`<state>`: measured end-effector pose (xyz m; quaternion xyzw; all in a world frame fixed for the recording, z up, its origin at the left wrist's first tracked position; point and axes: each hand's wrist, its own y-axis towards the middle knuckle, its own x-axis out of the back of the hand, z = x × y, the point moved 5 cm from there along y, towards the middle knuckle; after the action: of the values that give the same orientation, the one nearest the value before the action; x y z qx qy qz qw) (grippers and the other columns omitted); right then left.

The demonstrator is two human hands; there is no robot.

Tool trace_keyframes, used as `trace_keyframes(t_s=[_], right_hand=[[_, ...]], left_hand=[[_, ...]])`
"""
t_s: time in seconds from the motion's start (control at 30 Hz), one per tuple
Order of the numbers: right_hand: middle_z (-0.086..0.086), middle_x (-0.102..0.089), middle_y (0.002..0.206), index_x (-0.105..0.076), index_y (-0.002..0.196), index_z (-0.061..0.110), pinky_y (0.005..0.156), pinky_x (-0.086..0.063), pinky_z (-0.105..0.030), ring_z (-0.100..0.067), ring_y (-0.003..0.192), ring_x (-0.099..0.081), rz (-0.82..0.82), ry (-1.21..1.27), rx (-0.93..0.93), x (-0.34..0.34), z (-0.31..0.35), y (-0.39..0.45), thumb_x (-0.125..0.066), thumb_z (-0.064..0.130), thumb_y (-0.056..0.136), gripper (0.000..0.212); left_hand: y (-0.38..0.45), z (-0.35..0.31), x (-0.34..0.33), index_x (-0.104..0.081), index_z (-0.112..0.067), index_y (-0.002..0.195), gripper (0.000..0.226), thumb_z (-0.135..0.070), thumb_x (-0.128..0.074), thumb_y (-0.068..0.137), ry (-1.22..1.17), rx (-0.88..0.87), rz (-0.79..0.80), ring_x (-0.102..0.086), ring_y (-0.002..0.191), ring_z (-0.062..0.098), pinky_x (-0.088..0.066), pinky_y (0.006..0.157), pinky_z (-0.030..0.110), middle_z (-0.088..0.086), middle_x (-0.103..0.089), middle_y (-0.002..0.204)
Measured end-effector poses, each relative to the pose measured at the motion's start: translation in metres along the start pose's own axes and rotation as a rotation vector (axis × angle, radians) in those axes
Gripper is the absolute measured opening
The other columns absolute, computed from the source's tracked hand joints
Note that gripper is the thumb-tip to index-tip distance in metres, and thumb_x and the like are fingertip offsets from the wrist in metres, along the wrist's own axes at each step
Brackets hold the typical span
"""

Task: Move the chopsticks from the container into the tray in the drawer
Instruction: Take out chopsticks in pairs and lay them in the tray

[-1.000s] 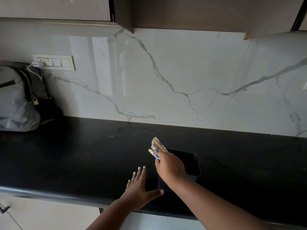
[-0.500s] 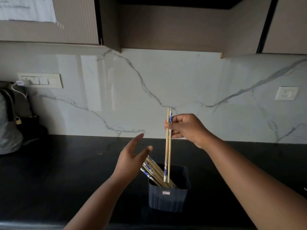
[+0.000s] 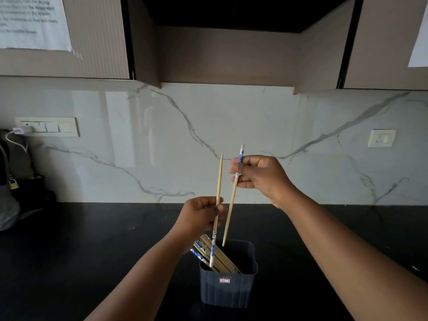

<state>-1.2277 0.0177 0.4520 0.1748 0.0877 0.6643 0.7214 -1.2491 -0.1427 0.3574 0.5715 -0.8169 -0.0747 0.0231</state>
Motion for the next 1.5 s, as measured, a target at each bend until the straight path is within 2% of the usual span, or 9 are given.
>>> trace_keyframes(t_s=[0.1,0.17,0.23,0.4,1.0,1.13,1.23,1.37,1.5], right_hand=[[0.003,-0.075,0.1,-0.074,0.104,0.012,0.087,-0.055,-0.025,-0.003,0.093,-0.069,-0.086,-0.442,0.574,0.001,0.033,-0.019,-0.071,0.014,0.085,0.019],[-0.007,-0.074,0.106,-0.072,0.108,0.009,0.091,-0.053,-0.029,-0.013,0.1,-0.068,0.043,-0.938,1.113,-0.021,0.038,-0.048,-0.066,0.013,0.088,0.022],[-0.013,-0.072,0.111,-0.071,0.112,0.008,0.092,-0.054,-0.036,-0.024,0.105,-0.067,0.217,-1.207,1.375,-0.037,0.018,-0.069,-0.062,0.009,0.09,0.023],[-0.007,-0.071,0.117,-0.073,0.112,0.012,0.097,-0.051,-0.034,-0.022,0.113,-0.064,0.445,-1.258,1.477,-0.041,-0.029,-0.093,-0.056,0.01,0.097,0.022],[-0.005,-0.071,0.117,-0.073,0.11,0.013,0.093,-0.053,-0.034,-0.023,0.113,-0.064,0.474,-1.209,1.381,-0.044,-0.071,-0.103,-0.055,0.012,0.097,0.022],[-0.012,-0.065,0.125,-0.065,0.121,0.006,0.1,-0.048,-0.033,-0.024,0.117,-0.061,0.357,-1.126,1.144,-0.039,-0.075,-0.102,-0.057,0.004,0.092,0.031],[-0.009,-0.065,0.123,-0.064,0.122,0.008,0.096,-0.05,-0.024,-0.013,0.114,-0.063,0.078,-0.607,0.584,-0.027,-0.078,-0.089,-0.062,-0.009,0.085,0.041],[-0.013,-0.076,0.092,-0.074,0.091,0.013,0.068,-0.058,-0.024,-0.016,0.08,-0.074,-0.037,0.197,-0.328,-0.035,-0.105,-0.08,-0.069,0.002,0.085,0.014],[-0.015,-0.076,0.08,-0.071,0.089,0.0,0.056,-0.058,-0.027,-0.023,0.069,-0.074,-0.056,0.32,-0.546,-0.041,-0.116,-0.084,-0.072,0.002,0.081,0.009]], left_hand=[[0.001,0.003,0.003,-0.066,-0.004,0.103,0.013,-0.002,-0.06,0.092,-0.117,0.052,0.031,-0.072,0.078,0.02,-0.058,0.065,0.028,0.012,-0.073,0.088],[0.002,0.003,0.005,-0.068,-0.004,0.1,0.013,-0.002,-0.059,0.091,-0.164,0.079,0.033,-0.073,0.08,0.022,-0.058,0.065,0.029,0.014,-0.074,0.092],[0.001,0.001,0.006,-0.071,-0.005,0.095,0.019,0.0,-0.054,0.092,-0.192,0.101,0.068,-0.073,0.078,0.023,-0.057,0.062,0.028,0.016,-0.074,0.09],[-0.002,-0.001,0.007,-0.069,-0.002,0.105,0.023,0.001,-0.051,0.091,-0.361,0.171,0.141,-0.071,0.075,0.023,-0.058,0.059,0.03,0.015,-0.074,0.096],[-0.01,0.017,-0.001,-0.066,0.003,0.108,0.02,-0.002,-0.055,0.091,-0.373,0.286,0.121,-0.071,0.086,0.025,-0.058,0.077,0.035,0.017,-0.072,0.096],[-0.009,0.019,0.003,-0.069,0.002,0.097,0.014,-0.002,-0.056,0.09,-0.384,0.27,0.072,-0.071,0.076,0.023,-0.059,0.065,0.031,0.016,-0.072,0.085],[-0.008,0.022,0.007,-0.069,0.002,0.094,0.014,-0.001,-0.056,0.091,-0.417,0.252,0.026,-0.072,0.074,0.022,-0.06,0.061,0.028,0.017,-0.073,0.084],[-0.004,0.03,0.006,-0.069,0.003,0.093,0.011,-0.001,-0.059,0.089,-0.39,0.232,-0.028,-0.073,0.075,0.023,-0.058,0.06,0.027,0.016,-0.074,0.082],[-0.002,0.037,0.005,-0.069,0.004,0.091,0.009,0.0,-0.062,0.086,-0.376,0.23,-0.081,-0.074,0.077,0.025,-0.058,0.06,0.027,0.019,-0.074,0.083]])
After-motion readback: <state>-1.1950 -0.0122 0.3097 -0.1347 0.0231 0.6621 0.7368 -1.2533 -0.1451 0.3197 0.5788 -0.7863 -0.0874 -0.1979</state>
